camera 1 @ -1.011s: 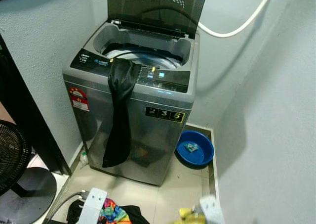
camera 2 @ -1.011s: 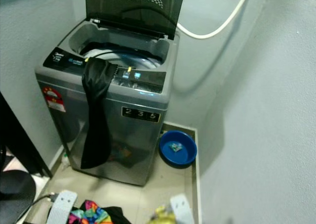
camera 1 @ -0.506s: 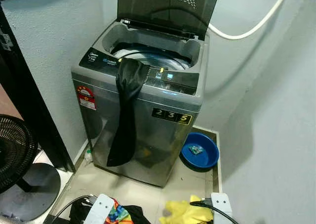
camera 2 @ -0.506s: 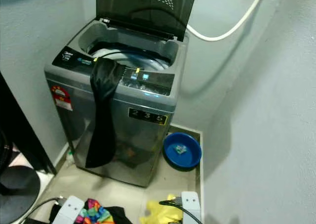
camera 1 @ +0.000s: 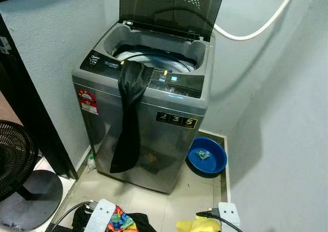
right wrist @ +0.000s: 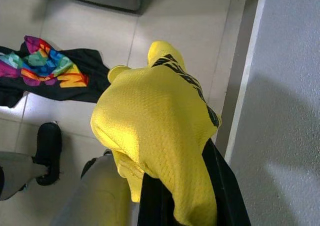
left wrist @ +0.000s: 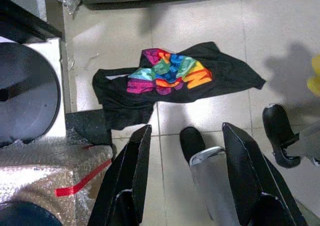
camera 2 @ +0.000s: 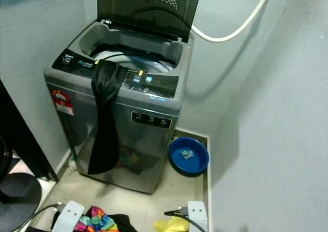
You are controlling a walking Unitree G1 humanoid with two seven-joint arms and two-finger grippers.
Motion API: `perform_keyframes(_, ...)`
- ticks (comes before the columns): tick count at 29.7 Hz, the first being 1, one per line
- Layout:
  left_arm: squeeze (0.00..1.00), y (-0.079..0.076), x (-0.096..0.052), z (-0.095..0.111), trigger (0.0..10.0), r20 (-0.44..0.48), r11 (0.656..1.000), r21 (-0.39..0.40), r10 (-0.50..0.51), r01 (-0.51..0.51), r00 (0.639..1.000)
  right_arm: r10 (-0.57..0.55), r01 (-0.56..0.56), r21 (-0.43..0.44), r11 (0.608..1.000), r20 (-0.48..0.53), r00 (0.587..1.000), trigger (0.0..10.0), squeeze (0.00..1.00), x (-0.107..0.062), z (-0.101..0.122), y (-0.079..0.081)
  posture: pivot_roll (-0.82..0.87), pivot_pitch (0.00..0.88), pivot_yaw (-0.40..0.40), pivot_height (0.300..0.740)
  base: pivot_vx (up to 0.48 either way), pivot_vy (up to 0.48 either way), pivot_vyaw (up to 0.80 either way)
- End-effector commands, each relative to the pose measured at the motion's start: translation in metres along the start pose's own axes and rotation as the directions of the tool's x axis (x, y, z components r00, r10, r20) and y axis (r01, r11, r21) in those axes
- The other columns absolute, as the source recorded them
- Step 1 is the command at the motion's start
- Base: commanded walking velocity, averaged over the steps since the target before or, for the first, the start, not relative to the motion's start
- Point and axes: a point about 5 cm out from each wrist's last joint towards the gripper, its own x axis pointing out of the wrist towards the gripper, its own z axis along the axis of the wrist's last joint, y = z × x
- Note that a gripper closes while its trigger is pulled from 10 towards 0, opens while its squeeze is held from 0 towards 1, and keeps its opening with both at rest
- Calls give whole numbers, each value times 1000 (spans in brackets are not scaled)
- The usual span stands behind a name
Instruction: Clothes washing
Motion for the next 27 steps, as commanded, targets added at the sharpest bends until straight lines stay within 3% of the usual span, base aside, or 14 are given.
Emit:
perform_keyframes(1, 0, -3, -2, -7, 10000, -31, 1000, -2, -9, 9, 999, -13, 13, 3, 1000, -7, 1000, 10000, 0, -1, -2, -4, 155, 0, -55, 740, 0, 0, 0)
perform_keyframes(5, 0, -4, -2, -7, 10000, -22, 999, -32, -3, 2, 1000, 11, -11, -67, 998, -5, 1000, 10000, 0, 0, -1, -3, 160, 0, -57, 740, 0, 0, 0)
perform_keyframes(11, 0, -9, -3, -12, 10000, -38, 999, -44, -19, 18, 999, -6, 6, -50, 999, -3, 1000, 10000, 0, 0, 1, -5, 169, 0, -60, 740, 0, 0, 0)
perform_keyframes(19, 0, -1, -3, -12, 10000, -48, 999, -33, 16, -17, 999, 13, -13, -99, 995, -9, 1000, 10000, 0, 0, 0, -4, 183, 0, -76, 740, 0, 0, 0)
perform_keyframes(27, 0, -14, -4, -19, 10000, -61, 998, -67, -2, -2, 998, 20, -20, -140, 990, 1, 1000, 10000, 0, 0, 3, -8, 127, 0, -75, 740, 0, 0, 0)
